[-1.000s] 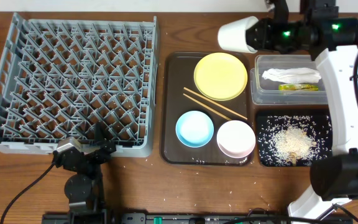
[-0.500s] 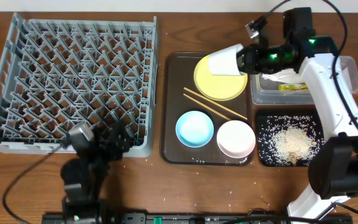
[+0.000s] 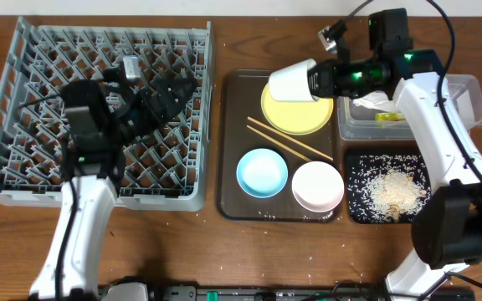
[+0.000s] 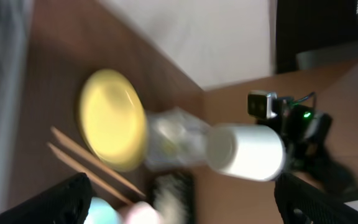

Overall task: Sort waste into correct bins and load items into the dishwasher
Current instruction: 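Move the cup toward the left gripper over the rack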

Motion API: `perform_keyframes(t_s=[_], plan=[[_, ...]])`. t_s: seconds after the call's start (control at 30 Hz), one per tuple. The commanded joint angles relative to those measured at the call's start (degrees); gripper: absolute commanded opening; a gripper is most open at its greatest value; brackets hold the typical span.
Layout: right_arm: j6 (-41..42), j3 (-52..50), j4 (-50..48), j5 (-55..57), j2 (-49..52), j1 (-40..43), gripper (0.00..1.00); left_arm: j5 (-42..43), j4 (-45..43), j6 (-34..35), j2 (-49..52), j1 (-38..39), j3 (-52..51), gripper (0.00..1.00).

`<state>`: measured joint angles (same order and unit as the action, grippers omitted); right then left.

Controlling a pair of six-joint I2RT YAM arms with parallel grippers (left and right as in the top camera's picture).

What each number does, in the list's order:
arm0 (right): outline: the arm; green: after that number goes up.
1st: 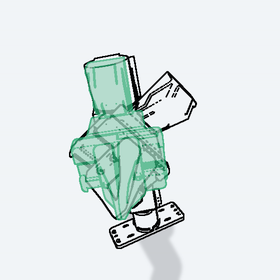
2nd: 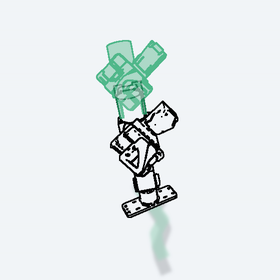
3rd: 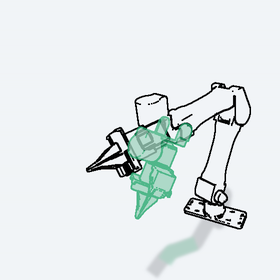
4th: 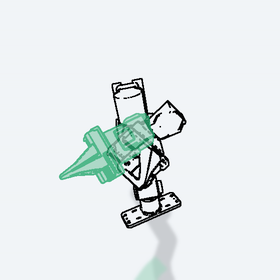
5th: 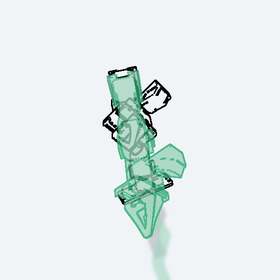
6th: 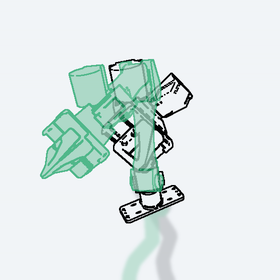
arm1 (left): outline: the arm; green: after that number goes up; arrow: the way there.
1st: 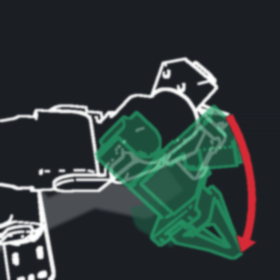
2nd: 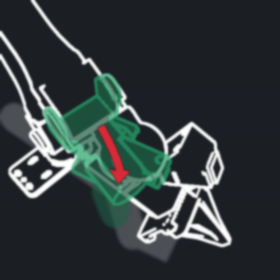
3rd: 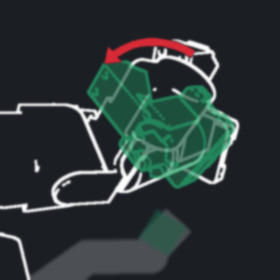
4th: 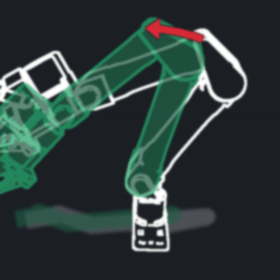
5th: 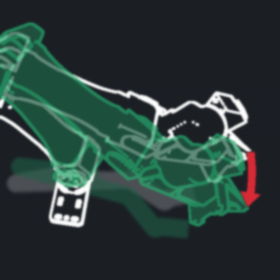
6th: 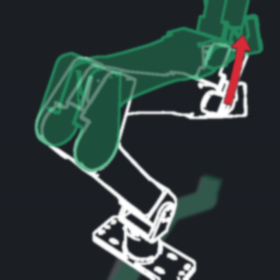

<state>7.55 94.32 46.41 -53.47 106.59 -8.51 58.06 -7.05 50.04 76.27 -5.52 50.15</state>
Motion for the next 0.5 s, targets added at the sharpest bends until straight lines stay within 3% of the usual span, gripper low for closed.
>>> perform_keyframes(t_s=[0.0,0.07,0.23,0.33,0.47], plan=[[4.3,-1.8,-4.8,-0.3,0.6,-3.0,0.01,14.9,-0.3,27.8,4.3,-0.2,0.9,0.94],[7.4,-3.7,-9.7,-0.3,0.6,-4.4,0.01,19.4,-0.3,32.5,6.1,-0.2,0.9,0.94],[19.8,-14.6,-33.9,-2.1,0.6,-11.0,0.01,21.9,-0.4,33.1,8.1,-0.2,0.9,0.94],[21.7,-17.7,-43.4,-5.3,0.6,-13.3,0.01,22.5,-0.4,26.4,8.1,-0.2,0.9,0.94],[22.4,-18.4,-45.8,-5.5,1.0,-15.6,0.01,22.6,-0.4,19.6,8.1,-0.2,0.9,0.94]])
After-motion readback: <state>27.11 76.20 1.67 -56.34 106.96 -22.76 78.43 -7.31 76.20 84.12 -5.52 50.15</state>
